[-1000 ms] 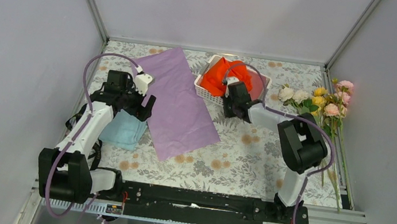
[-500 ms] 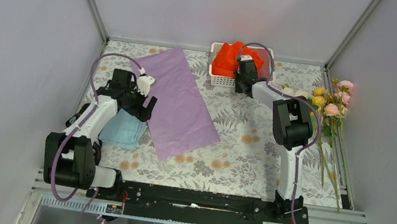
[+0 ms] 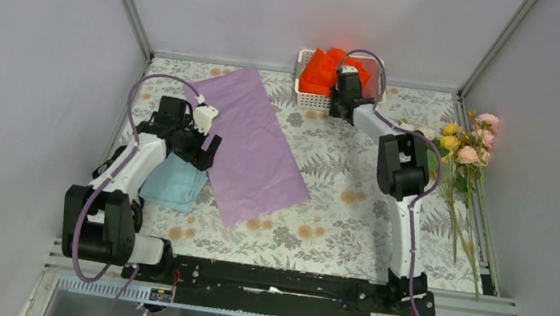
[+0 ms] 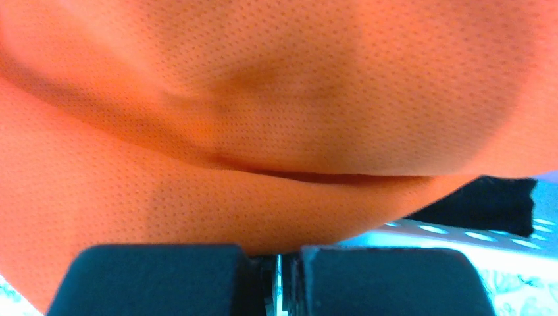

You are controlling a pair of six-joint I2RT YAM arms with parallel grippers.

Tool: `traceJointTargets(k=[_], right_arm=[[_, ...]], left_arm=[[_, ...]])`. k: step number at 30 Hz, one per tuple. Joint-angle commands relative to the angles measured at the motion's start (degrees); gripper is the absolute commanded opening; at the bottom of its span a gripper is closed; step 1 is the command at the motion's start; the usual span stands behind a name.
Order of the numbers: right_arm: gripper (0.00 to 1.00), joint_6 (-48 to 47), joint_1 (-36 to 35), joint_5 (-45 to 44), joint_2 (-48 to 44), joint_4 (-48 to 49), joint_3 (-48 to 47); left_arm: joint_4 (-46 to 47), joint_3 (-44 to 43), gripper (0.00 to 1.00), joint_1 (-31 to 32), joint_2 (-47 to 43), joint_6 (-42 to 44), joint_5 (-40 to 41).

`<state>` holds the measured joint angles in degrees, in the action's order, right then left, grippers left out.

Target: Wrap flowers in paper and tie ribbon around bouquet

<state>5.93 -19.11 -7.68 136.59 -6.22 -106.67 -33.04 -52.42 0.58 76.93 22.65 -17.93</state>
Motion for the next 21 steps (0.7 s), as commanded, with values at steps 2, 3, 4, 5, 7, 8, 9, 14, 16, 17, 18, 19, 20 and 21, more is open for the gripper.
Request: traceJointTargets(k=[2,3,4,5,7,8,9,14,16,17,18,19,20,21], right_arm=[[0.00,2.6,0.1,0.9,2.3,0.4,-6.6],[0.00,2.4,0.2,0.9,1.9,0.1,-6.6],[0.00,1.6,0.1,1.5,1.0,-0.5,-6.5],[0.00,0.8,0.0,2.6,-0.4,-0.7,-5.6],[0.00,-2.2,-0.8,6.0,-4.6,0.3,-1.5],[0.00,-4.4,-1.7,8.4,-7.0,1.2,1.2],[0.00,-6.5,-2.6,13.4,-9.5,1.7,4.2],[0.00,-10.3,-6.5,30.4,-15.8,2.2,5.3],[0.00,-7.8,-7.5,29.1,-14.9,4.7,2.1],[0.00,-6.6,-7.8,26.7,-13.4,5.5,-0.1],[0.00,-4.4,-8.0,23.9,-11.4,7.1,-3.3],[0.00,-2.5,-8.0,20.9,-8.5,7.7,-6.6],[0.00,-1.1,-8.0,18.1,-4.0,7.4,-11.4],[0.00,-0.3,-8.0,16.6,-0.5,6.7,-16.8]], left_arm=[[0.7,-1.1,0.95,-0.3,-0.1,-0.1,1.3],[0.7,-1.1,0.95,-0.4,-0.1,-0.1,1.5],[0.6,-1.0,0.95,-0.3,-0.2,-0.1,1.6],[0.7,-0.9,0.95,-0.3,-0.3,-0.1,1.6],[0.7,-0.7,0.95,-0.3,-0.6,0.3,1.5],[0.7,-0.6,0.95,-0.4,-0.6,0.4,1.5],[0.7,-0.6,0.95,-0.3,-0.6,0.5,1.5],[0.7,-1.4,0.95,-0.4,0.0,0.5,1.2],[0.7,-1.5,0.95,-0.4,0.3,0.4,1.2],[0.7,-1.5,0.95,-0.4,0.4,0.3,1.0],[0.7,-1.4,0.95,-0.3,0.5,0.3,1.0],[0.7,-1.3,0.95,-0.4,0.6,0.3,1.0],[0.7,-1.2,0.95,-0.4,0.7,0.4,1.0],[0.8,-1.1,0.95,-0.4,0.8,0.5,1.1]])
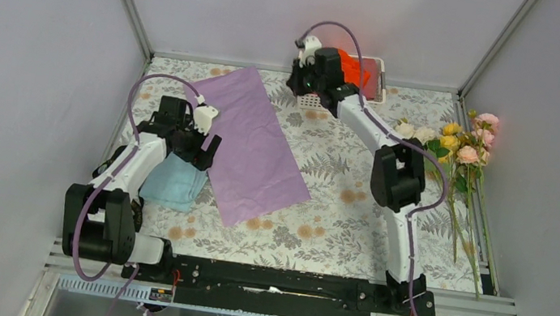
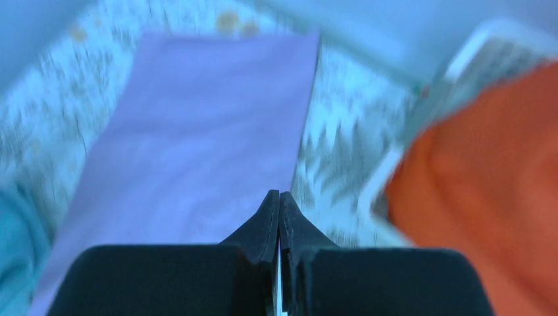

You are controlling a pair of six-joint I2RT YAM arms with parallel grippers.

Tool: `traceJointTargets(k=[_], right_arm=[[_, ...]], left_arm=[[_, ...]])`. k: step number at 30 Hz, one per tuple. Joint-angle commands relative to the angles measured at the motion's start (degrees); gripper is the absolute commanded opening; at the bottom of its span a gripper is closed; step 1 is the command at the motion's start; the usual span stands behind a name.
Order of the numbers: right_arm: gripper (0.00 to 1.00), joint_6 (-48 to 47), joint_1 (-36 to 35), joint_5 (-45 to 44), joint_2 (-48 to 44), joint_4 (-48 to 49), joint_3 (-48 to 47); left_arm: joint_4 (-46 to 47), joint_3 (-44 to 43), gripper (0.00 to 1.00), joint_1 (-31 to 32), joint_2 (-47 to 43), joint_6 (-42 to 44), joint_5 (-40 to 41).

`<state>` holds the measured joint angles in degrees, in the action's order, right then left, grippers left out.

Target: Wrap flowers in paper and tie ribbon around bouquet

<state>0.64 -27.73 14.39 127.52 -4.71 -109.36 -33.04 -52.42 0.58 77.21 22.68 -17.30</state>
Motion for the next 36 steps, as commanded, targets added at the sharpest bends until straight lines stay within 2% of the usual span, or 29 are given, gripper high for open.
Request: traceJointTargets(k=[1,4,9,12,16,19,27,31,36], right_arm=[[0.00,5.4,0.6,-6.0,12.4,3.5,-19.0],[0.00,6.1,0.4,-8.8,21.3,3.4,-30.7],[0.00,1.7,0.1,-14.0,26.4,13.8,-31.3],[0.00,-0.4,0.0,-19.7,29.6,12.2,-35.8],[0.00,-5.1,0.4,-35.6,28.5,13.0,-31.9],[0.00,-6.5,1.9,-41.0,26.5,12.9,-28.1],[0.00,-13.7,8.6,-35.5,17.5,14.8,-14.3],[0.00,-14.8,12.8,-34.9,15.7,11.5,-13.2],[0.00,-15.7,14.4,-35.0,14.0,9.5,-12.7]], left_arm=[[0.9,-1.0,0.95,-0.4,0.8,0.5,0.5],[1.2,-0.9,0.95,-0.4,1.6,0.4,0.6],[1.9,-1.0,0.95,-0.4,3.8,0.0,-0.3],[1.9,-1.2,0.95,-0.4,5.1,-0.4,-0.5],[1.9,-1.2,0.95,-0.4,5.4,-0.4,-0.2],[1.8,-1.1,0.95,-0.4,4.9,-0.6,-0.2],[1.5,-0.3,0.95,-0.4,3.0,0.0,0.6],[1.5,-0.4,0.95,-0.4,3.2,0.0,0.6],[1.3,-1.0,0.95,-0.4,3.7,-0.4,0.8]])
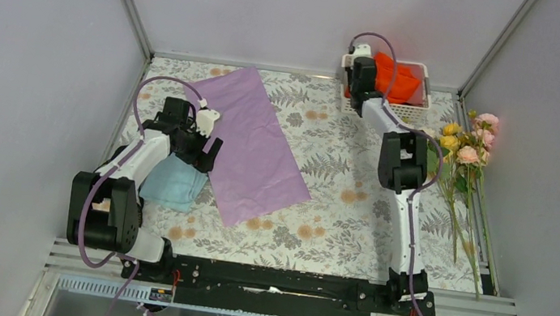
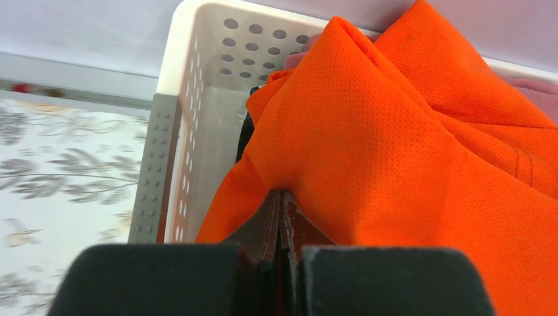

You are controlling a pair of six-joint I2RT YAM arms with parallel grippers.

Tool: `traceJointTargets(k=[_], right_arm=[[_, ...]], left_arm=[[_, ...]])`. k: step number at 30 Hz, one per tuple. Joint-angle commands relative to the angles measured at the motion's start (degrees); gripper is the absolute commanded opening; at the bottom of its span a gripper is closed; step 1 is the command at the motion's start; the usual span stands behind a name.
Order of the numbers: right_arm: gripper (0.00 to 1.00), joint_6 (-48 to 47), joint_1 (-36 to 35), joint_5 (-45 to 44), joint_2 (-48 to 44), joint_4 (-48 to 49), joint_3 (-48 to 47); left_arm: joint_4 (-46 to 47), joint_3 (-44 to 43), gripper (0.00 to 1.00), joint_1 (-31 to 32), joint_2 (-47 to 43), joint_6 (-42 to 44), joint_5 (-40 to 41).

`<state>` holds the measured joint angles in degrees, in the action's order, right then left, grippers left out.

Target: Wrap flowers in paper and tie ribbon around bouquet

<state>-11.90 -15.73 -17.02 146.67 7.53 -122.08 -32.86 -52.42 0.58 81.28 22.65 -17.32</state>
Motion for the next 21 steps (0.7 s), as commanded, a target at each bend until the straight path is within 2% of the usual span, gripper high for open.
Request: traceJointTargets(k=[1,11,17,19,21], right_arm=[[0.00,-2.9,2.8,-4.0,-4.9,-3.9,-0.7],[0.00,-1.9,9.5,-2.1,-4.9,-11.3,-2.6],[0.00,0.2,9.0,4.2,-7.5,-15.9,-7.6],[0.00,0.7,8.0,7.2,-10.8,-16.1,-6.5],[0.05,0.5,5.9,10.5,-15.1,-15.7,-3.3]], left_arm=[[1.1,-1.0,0.95,-0.4,-0.5,-0.3,1.0],[1.0,-0.4,0.95,-0.4,-1.7,0.0,1.3],[1.0,-1.0,0.95,-0.4,-1.4,-0.3,1.4],[0.7,-1.3,0.95,-0.4,-1.6,-0.2,1.6],[0.5,-1.6,0.95,-0.4,-1.8,-0.1,1.7]])
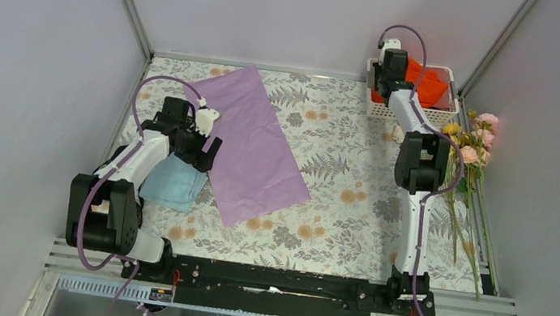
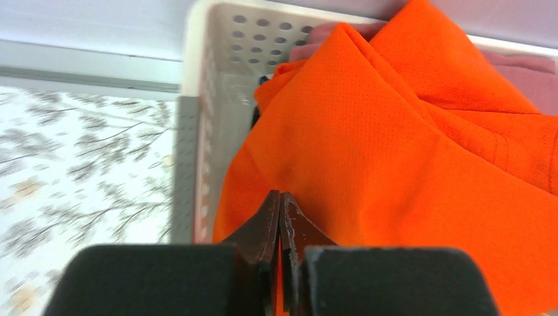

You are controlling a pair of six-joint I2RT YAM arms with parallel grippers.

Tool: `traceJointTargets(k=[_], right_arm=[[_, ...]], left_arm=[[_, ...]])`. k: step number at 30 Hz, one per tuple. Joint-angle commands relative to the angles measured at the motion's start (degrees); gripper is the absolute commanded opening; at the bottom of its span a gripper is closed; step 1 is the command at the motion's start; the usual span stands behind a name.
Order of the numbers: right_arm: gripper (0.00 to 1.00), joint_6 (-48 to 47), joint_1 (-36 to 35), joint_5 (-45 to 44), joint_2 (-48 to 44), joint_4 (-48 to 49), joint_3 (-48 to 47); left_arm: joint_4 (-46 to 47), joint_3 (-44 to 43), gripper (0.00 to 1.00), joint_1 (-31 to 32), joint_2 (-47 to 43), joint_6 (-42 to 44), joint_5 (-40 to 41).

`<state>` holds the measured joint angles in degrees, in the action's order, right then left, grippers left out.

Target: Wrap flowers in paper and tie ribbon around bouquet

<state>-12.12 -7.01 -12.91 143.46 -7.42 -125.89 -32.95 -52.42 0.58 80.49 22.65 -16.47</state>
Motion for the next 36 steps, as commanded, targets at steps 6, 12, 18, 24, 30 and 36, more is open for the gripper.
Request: traceJointTargets(k=[6,12,18,24,30,36], right_arm=[[0.41,6.8,-10.8,25.6,-25.2,0.3,16.7],[0.99,14.6,-19.9,35.7,-22.1,-2.0,21.4],[0.98,22.0,-22.2,38.6,-9.3,-6.6,12.4],[0.93,22.6,-22.3,34.2,-2.0,-7.9,6.8],[0.84,25.1,-22.3,37.5,5.8,-8.0,0.7],[0.72,29.6,-22.3,41.4,10.3,-5.6,-3.7]], left_arm=[[0.5,-2.8,0.95,-0.5,-1.1,-0.2,2.8],[1.6,-4.8,0.95,-2.2,1.7,-3.2,4.9],[4.5,-5.1,0.95,-3.7,4.3,-6.3,6.3],[6.2,-4.1,0.93,-5.4,5.0,-7.3,5.8],[9.0,-4.1,0.92,-7.5,5.9,-9.1,4.1],[10.9,-7.3,0.88,-10.0,11.3,-13.0,2.5]])
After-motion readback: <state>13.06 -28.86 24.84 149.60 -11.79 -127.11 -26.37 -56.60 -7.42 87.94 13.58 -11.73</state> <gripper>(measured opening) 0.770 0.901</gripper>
